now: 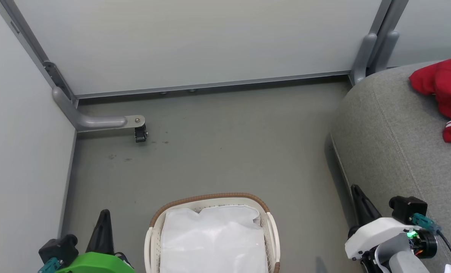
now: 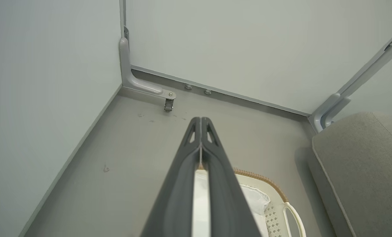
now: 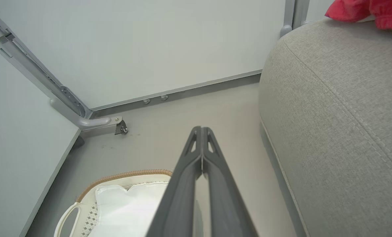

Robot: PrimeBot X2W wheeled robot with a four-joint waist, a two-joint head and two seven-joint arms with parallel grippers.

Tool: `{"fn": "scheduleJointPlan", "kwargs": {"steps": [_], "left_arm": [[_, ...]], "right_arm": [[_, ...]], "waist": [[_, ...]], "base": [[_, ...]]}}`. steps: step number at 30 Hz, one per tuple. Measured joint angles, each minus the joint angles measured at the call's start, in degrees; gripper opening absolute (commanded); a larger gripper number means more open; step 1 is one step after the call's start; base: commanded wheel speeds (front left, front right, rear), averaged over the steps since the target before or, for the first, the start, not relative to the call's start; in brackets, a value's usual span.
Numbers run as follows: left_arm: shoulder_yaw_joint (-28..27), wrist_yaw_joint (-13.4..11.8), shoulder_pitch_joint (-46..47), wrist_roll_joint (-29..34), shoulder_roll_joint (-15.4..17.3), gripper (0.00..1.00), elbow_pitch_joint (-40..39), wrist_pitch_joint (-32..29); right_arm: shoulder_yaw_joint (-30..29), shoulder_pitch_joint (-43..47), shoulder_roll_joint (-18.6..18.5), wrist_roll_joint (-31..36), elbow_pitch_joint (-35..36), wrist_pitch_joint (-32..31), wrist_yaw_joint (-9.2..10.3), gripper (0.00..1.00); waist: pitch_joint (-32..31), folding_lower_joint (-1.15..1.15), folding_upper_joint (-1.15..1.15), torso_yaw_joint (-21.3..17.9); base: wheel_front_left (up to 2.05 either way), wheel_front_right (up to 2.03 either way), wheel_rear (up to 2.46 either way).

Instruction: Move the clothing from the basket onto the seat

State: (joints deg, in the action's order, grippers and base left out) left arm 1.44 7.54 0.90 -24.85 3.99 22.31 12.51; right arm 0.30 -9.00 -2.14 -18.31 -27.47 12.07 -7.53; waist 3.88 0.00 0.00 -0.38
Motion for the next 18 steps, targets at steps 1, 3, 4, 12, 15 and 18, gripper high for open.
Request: {"fn": "scheduleJointPlan", "kwargs": {"steps": [1, 3, 4, 12, 15, 18], "left_arm": [[-0.15, 0.00, 0.01, -0.89, -0.02, 0.00, -0.10, -0.38], [-0.41, 0.00, 0.01, -3.03, -0.04, 0.00, -0.32, -0.91], [-0.51, 0.00, 0.02, -3.85, -0.07, 0.00, -0.43, -1.11], [-1.38, 0.00, 0.14, -11.09, -0.18, 0.00, -1.42, -3.20], [-1.59, 0.00, 0.26, -13.58, -0.25, 0.00, -1.66, -3.87], [-1.97, 0.00, 0.37, -16.78, -0.38, 0.00, -2.01, -4.74]], "right_arm": [[-0.07, 0.04, -0.01, -1.11, 0.22, -0.10, 0.00, 0.00], [-0.24, 0.16, -0.01, -3.39, 0.67, -0.71, 0.00, 0.00], [-0.30, 0.18, -0.01, -4.26, 0.85, -0.97, 0.00, 0.00], [-1.01, 0.28, -0.04, -12.18, 2.30, -2.93, 0.00, 0.00], [-1.24, 0.42, -0.05, -14.95, 2.83, -3.58, 0.00, 0.00], [-1.58, 0.49, -0.07, -18.55, 3.43, -4.53, 0.00, 0.00]], "waist": [[-0.03, 0.00, 0.00, 0.00], [-0.10, 0.00, 0.00, 0.01], [-0.12, 0.00, 0.00, 0.01], [-0.38, 0.00, 0.00, 0.04], [-0.48, 0.00, 0.00, 0.05], [-0.60, 0.00, 0.00, 0.06]], "base": [[0.00, 0.00, 0.00], [0.00, 0.00, 0.00], [0.00, 0.00, 0.00], [0.00, 0.00, 0.00], [0.00, 0.00, 0.00], [0.00, 0.00, 0.00]]}}
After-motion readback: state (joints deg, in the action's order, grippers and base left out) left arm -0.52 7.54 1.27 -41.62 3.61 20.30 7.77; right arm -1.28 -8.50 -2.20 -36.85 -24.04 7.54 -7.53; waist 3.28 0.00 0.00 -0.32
